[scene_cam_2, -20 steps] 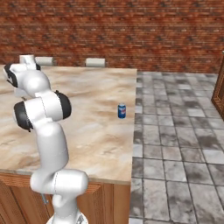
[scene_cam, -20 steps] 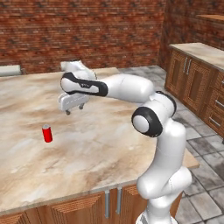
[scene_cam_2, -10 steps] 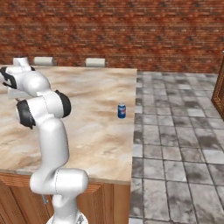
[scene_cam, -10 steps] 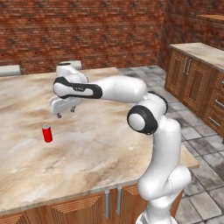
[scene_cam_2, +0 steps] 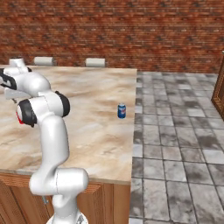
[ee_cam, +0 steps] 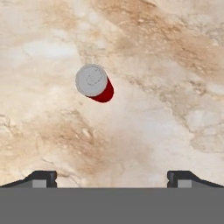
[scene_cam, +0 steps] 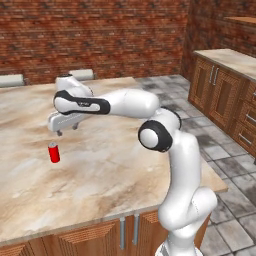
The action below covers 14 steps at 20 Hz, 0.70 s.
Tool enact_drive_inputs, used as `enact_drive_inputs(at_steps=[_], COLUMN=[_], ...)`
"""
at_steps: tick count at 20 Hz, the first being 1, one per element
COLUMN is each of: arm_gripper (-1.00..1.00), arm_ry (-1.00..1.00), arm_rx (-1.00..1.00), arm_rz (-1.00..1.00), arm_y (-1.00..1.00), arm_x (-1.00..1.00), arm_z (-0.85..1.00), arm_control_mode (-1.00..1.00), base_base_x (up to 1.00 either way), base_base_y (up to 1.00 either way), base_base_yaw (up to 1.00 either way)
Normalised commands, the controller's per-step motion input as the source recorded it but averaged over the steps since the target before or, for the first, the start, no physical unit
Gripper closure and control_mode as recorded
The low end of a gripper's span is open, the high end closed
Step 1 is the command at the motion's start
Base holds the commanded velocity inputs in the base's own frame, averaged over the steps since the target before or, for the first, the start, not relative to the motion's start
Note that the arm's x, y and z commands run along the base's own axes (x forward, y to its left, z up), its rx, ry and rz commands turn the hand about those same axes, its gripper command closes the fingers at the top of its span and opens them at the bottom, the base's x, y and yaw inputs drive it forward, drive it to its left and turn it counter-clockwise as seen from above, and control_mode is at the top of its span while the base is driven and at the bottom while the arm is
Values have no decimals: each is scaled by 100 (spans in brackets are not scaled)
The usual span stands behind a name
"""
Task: Four empty soda cans are scattered around the kitchen. Gather all the cans and cluster them next to the stove for recycling.
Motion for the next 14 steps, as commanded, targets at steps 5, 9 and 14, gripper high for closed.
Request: enact_drive_inputs(at_steps=[5, 9, 14], arm_gripper=[-100, -100, -100], arm_ry=[-1, -3, -7], arm_rx=[-1, -2, -5], arm_rz=[0, 0, 0], arm_y=[23, 17, 14], arm_x=[11, 7, 0], arm_z=[-11, -22, -33], arm_control_mode=[-100, -100, -100], base_base_x=[0, 0, 0], base_base_y=[0, 0, 0], base_base_yaw=[0, 0, 0])
